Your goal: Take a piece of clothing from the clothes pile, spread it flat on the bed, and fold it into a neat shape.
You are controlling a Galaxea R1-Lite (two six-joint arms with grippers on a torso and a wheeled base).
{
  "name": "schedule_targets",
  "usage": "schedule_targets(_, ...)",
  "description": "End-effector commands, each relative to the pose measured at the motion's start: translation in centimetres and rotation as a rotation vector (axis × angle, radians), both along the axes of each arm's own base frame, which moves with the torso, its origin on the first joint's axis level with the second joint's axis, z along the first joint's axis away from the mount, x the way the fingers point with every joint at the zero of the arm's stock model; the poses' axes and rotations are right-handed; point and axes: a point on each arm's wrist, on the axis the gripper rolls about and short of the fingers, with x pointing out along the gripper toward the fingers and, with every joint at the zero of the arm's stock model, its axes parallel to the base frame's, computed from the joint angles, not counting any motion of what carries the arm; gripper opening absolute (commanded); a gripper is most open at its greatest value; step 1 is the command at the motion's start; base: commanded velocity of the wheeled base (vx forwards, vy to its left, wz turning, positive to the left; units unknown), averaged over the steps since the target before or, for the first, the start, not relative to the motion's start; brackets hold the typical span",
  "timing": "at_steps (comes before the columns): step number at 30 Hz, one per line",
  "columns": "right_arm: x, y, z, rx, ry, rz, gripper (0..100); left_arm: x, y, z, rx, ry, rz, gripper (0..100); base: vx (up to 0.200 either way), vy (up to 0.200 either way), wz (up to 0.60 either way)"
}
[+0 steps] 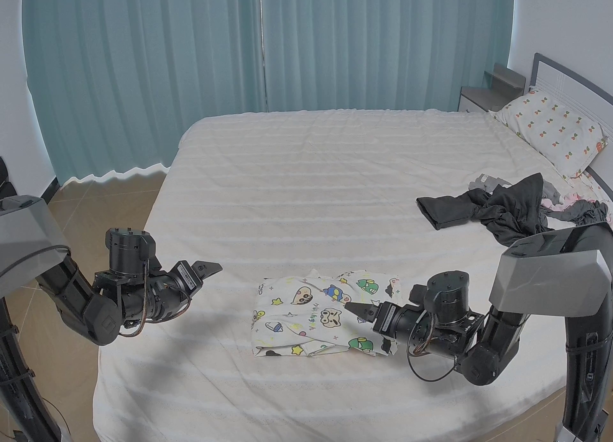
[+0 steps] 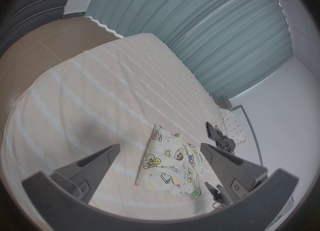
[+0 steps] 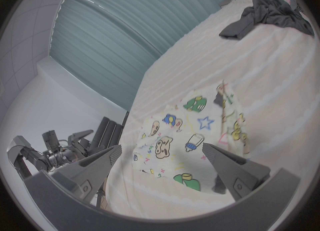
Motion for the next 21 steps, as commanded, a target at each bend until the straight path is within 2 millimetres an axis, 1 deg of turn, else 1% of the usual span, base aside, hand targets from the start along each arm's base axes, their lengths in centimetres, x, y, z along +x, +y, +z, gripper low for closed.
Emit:
schedule_targets(1,1.3,0.9,-1.3,-0.014,0.023,0.006,100,0.0,0.0,-0.4,-0.002,0.016,0.003,100,0.0,0.0,0.0)
schedule_targets(3,2.2,1.5,-1.8,-0.025,0.04,0.006,100,0.1,-0.1,-0.8,0.001,0.025,-0.001,100,0.0,0.0,0.0)
schedule_targets(7,3.2,1.8,-2.8,-0.053,0.082,-0.006,100,0.1,-0.4,-1.1,0.004,0.033,-0.007,100,0.0,0.0,0.0)
schedule_targets(10,3.9,2.0,-2.7,-0.06,0.094,-0.01,100,0.0,-0.7,-1.2,0.007,0.036,-0.014,100,0.0,0.0,0.0)
schedule_targets(13,3.7,2.1,-2.5,-0.082,0.125,-0.009,100,0.0,-0.8,-1.3,0.006,0.039,-0.018,100,0.0,0.0,0.0)
schedule_targets(15,4.0,2.2,-2.5,-0.086,0.123,-0.01,100,-0.1,-0.8,-1.3,0.007,0.041,-0.018,100,0.0,0.0,0.0)
schedule_targets(18,6.1,2.4,-2.4,-0.091,0.059,-0.083,100,-0.2,-0.9,-1.3,0.005,0.043,-0.02,100,0.0,0.0,0.0)
schedule_targets(19,6.5,2.4,-2.4,-0.093,0.045,-0.1,100,-0.1,-0.8,-1.3,0.005,0.041,-0.018,100,0.0,0.0,0.0)
schedule_targets(21,7.7,2.4,-1.7,-0.095,-0.016,-0.147,100,-0.2,-0.8,-1.3,0.005,0.043,-0.018,100,0.0,0.0,0.0)
